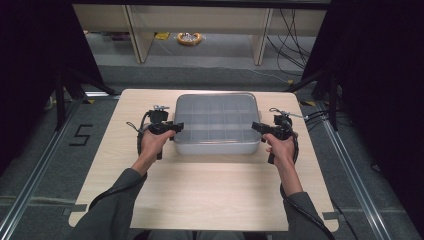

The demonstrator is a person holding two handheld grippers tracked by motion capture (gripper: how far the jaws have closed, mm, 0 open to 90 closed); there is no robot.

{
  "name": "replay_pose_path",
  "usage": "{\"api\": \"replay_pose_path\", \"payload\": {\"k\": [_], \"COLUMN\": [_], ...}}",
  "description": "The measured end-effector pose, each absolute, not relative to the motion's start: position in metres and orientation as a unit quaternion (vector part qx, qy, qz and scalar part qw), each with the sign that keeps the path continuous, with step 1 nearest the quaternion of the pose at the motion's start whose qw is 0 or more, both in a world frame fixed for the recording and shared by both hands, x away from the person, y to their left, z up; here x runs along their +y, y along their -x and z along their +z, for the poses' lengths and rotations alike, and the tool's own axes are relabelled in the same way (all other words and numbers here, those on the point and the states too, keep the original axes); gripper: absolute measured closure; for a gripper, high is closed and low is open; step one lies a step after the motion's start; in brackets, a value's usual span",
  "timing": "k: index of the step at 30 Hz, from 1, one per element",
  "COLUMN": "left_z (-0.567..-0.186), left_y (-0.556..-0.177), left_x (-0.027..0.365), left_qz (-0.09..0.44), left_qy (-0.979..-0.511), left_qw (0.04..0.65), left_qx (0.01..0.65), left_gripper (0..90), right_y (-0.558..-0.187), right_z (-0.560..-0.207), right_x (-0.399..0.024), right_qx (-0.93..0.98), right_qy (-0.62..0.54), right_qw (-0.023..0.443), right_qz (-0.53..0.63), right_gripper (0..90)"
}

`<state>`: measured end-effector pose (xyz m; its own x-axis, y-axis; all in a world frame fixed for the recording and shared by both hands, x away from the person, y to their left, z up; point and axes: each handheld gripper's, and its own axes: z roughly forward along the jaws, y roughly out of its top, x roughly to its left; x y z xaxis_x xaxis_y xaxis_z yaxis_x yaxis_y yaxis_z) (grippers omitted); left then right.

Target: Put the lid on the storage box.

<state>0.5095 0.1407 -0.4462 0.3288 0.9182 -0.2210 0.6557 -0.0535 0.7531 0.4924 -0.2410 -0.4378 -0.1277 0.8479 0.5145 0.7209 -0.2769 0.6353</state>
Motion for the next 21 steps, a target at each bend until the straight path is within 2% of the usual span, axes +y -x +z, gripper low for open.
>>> {"api": "replay_pose_path", "payload": {"k": [2, 3, 5, 6, 9, 10, 11, 12, 13, 14, 15, 16, 17, 21], "left_z": [-0.447, -0.447, -0.447, -0.447, -0.446, -0.447, -0.447, -0.446, -0.446, -0.446, -0.446, -0.445, -0.445, -0.441], "left_y": [-0.510, -0.510, -0.510, -0.510, -0.510, -0.510, -0.510, -0.510, -0.510, -0.510, -0.509, -0.509, -0.509, -0.507], "left_x": [0.141, 0.141, 0.141, 0.141, 0.141, 0.141, 0.141, 0.142, 0.142, 0.143, 0.143, 0.144, 0.144, 0.147], "left_qz": [0.160, 0.159, 0.160, 0.160, 0.159, 0.158, 0.157, 0.154, 0.151, 0.148, 0.148, 0.150, 0.150, 0.148], "left_qy": [-0.706, -0.705, -0.705, -0.705, -0.706, -0.704, -0.702, -0.701, -0.699, -0.699, -0.699, -0.699, -0.696, -0.688], "left_qw": [0.406, 0.407, 0.406, 0.406, 0.406, 0.407, 0.408, 0.407, 0.408, 0.409, 0.409, 0.408, 0.410, 0.420], "left_qx": [0.558, 0.559, 0.558, 0.559, 0.559, 0.560, 0.562, 0.565, 0.567, 0.568, 0.568, 0.568, 0.570, 0.573], "left_gripper": [52.0, 52.0, 52.0, 52.0, 52.1, 52.1, 52.1, 52.1, 52.2, 52.1, 51.5, 50.9, 50.1, 49.2], "right_y": [-0.493, -0.492, -0.498, -0.496, -0.496, -0.495, -0.496, -0.489, -0.488, -0.492, -0.491, -0.484, -0.487, -0.481], "right_z": [-0.438, -0.436, -0.445, -0.444, -0.443, -0.441, -0.443, -0.435, -0.435, -0.440, -0.439, -0.431, -0.436, -0.431], "right_x": [-0.243, -0.244, -0.255, -0.252, -0.255, -0.255, -0.260, -0.252, -0.253, -0.259, -0.260, -0.254, -0.259, -0.258], "right_qx": [0.605, 0.596, 0.636, 0.621, 0.623, 0.618, 0.632, 0.595, 0.597, 0.620, 0.620, 0.595, 0.615, 0.613], "right_qy": [-0.649, -0.661, -0.604, -0.621, -0.620, -0.624, -0.606, -0.659, -0.654, -0.619, -0.619, -0.659, -0.626, -0.637], "right_qw": [0.079, 0.061, 0.119, 0.107, 0.115, 0.104, 0.127, 0.069, 0.070, 0.118, 0.118, 0.064, 0.103, 0.097], "right_qz": [0.454, 0.451, 0.466, 0.467, 0.463, 0.467, 0.466, 0.455, 0.458, 0.468, 0.469, 0.456, 0.468, 0.458], "right_gripper": [58.1, 58.7, 59.5, 59.3, 59.0, 58.8, 58.7, 58.6, 58.6, 58.6, 58.8, 58.9, 58.9, 60.9]}}
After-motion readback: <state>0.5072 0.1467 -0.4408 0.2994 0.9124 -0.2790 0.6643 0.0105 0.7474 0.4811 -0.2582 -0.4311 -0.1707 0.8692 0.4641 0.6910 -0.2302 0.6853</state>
